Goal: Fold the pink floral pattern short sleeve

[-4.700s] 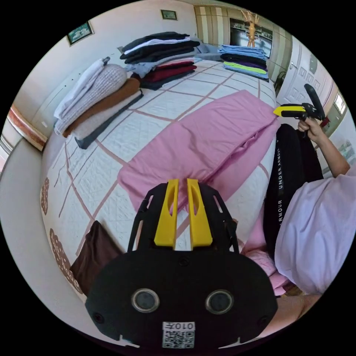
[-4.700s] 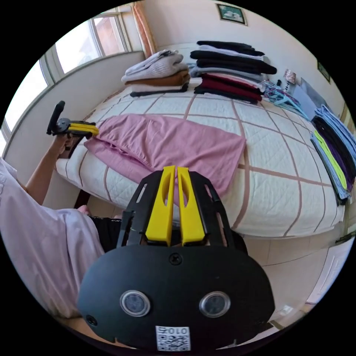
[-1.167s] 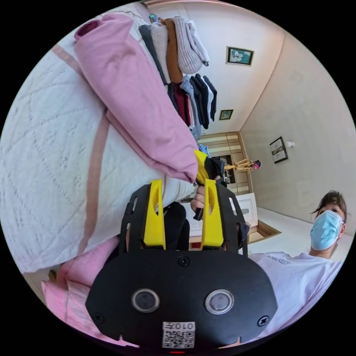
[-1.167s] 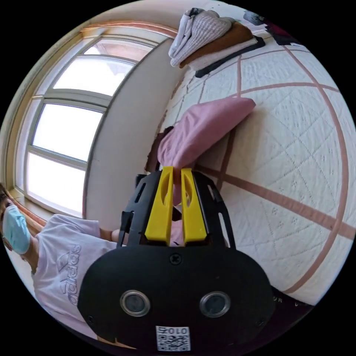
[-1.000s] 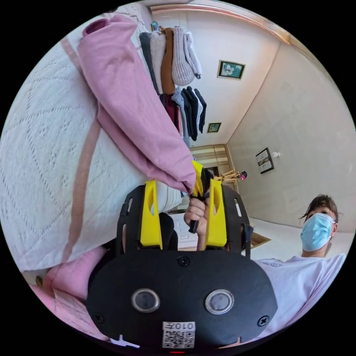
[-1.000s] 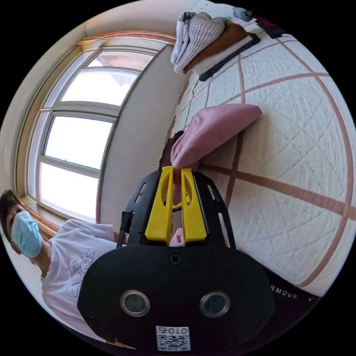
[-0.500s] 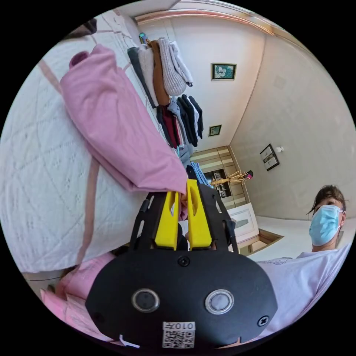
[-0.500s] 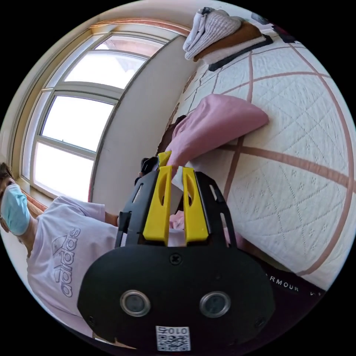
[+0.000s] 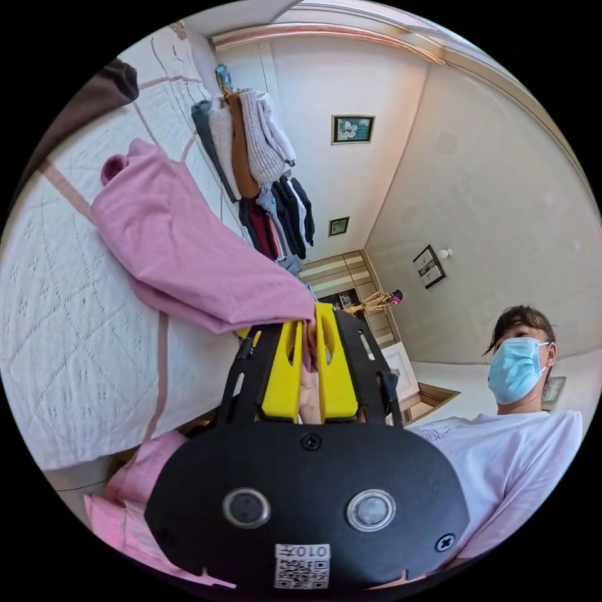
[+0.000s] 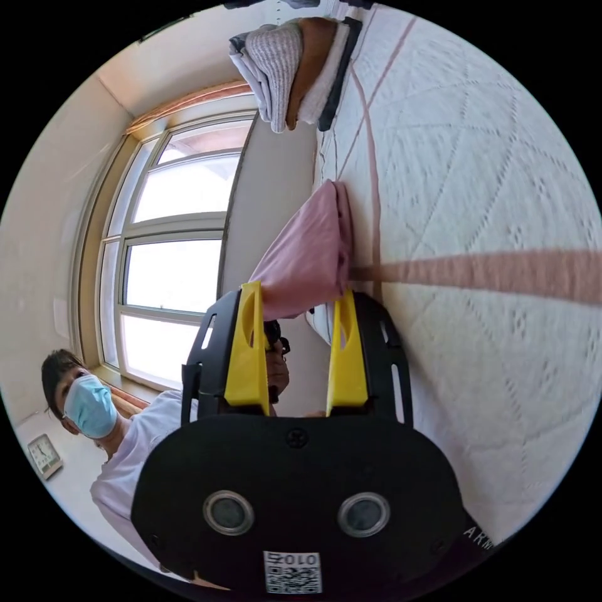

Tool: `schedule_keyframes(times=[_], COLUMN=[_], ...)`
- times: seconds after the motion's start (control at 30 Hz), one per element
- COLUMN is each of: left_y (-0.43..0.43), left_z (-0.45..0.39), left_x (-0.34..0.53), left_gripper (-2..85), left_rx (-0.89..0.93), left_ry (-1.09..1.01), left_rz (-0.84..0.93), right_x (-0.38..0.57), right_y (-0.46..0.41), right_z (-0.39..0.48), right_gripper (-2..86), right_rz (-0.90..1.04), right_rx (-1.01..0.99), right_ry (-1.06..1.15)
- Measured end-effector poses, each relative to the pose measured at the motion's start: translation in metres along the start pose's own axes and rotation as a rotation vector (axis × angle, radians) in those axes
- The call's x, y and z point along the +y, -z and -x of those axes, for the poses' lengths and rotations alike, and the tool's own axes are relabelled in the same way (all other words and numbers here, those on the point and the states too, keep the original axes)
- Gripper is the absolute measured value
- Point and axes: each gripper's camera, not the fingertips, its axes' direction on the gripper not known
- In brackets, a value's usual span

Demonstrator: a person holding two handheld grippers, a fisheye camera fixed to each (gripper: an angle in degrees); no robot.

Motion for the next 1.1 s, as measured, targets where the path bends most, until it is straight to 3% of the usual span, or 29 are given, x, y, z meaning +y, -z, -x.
schedule_keyframes(times=[0.17,0.37,0.6,0.7,0.8,0.93,1.03,1.1], left_y=[-0.008,-0.045,-0.169,-0.207,-0.233,-0.25,-0.241,-0.235], left_z=[-0.009,-0.013,-0.115,-0.142,-0.114,0.004,0.08,0.09], left_x=[-0.03,-0.113,-0.221,-0.229,-0.218,-0.179,-0.146,-0.133], left_gripper=[7.3,7.3,7.2,7.1,6.9,6.5,5.9,5.5], left_rx=[-0.024,-0.035,0.058,0.115,0.14,0.052,0.049,0.049], left_ry=[-0.068,-0.135,-0.492,-0.596,-0.513,-0.23,-0.013,0.018], left_rz=[0.049,0.184,0.437,0.517,0.58,0.716,0.798,0.814], right_x=[-0.011,-0.022,-0.019,0.01,0.045,0.084,0.111,0.126], right_y=[-0.012,0.001,0.063,0.083,0.083,0.059,0.028,0.018], right_z=[0.001,0.026,0.113,0.161,0.172,0.106,0.033,0.009], right_gripper=[6.0,4.8,4.7,4.6,4.6,4.7,4.8,4.7], right_rz=[-0.041,-0.095,-0.32,-0.406,-0.451,-0.411,-0.314,-0.318], right_rx=[0.027,0.033,0.01,0.116,0.277,0.436,0.395,0.334], right_ry=[0.011,0.068,0.277,0.403,0.417,0.23,0.018,-0.037])
